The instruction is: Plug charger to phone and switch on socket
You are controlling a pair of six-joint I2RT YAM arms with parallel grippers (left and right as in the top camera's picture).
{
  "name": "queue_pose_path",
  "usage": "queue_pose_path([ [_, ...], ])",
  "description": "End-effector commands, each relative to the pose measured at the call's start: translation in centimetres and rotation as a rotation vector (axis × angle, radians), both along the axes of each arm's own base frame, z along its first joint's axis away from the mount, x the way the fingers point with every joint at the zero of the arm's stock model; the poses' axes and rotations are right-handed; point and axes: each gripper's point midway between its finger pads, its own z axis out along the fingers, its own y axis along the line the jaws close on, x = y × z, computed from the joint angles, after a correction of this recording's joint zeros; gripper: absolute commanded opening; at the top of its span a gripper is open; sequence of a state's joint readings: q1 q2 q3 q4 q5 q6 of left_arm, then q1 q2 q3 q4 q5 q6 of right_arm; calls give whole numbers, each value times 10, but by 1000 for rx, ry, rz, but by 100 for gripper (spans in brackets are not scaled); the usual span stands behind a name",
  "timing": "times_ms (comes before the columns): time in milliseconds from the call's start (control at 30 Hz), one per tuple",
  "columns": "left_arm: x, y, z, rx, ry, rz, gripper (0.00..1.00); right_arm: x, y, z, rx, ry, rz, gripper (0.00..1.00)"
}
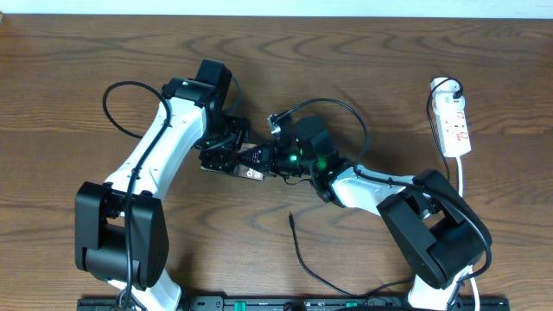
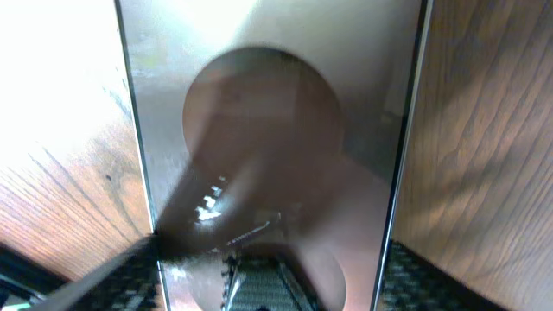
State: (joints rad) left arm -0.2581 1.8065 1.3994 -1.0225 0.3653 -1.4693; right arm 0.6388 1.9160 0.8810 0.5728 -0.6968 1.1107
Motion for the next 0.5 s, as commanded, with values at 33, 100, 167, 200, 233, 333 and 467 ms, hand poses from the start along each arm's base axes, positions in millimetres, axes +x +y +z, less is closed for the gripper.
queue_pose_path([
  [33, -1, -2, 6, -26, -10, -24, 89, 5, -1, 9, 22, -22, 6, 1],
  [100, 0, -2, 9, -74, -16, -49, 93, 9, -6, 10, 29, -17, 4, 1],
  [167, 0, -3, 12, -119, -18, -60, 93, 12, -11, 10, 34, -13, 2, 1],
  [200, 1, -4, 14, -147, -23, -70, 94, 14, -14, 11, 38, -11, 3, 1],
  [233, 2, -3, 16, -169, -27, -77, 94, 16, -16, 11, 42, -9, 2, 1],
  [333, 5, -1, 21, -235, -60, -124, 95, 23, -26, 13, 50, -3, -9, 1],
  [467, 10, 3, 29, -319, -128, -209, 95, 33, -39, 14, 62, 12, -30, 1],
])
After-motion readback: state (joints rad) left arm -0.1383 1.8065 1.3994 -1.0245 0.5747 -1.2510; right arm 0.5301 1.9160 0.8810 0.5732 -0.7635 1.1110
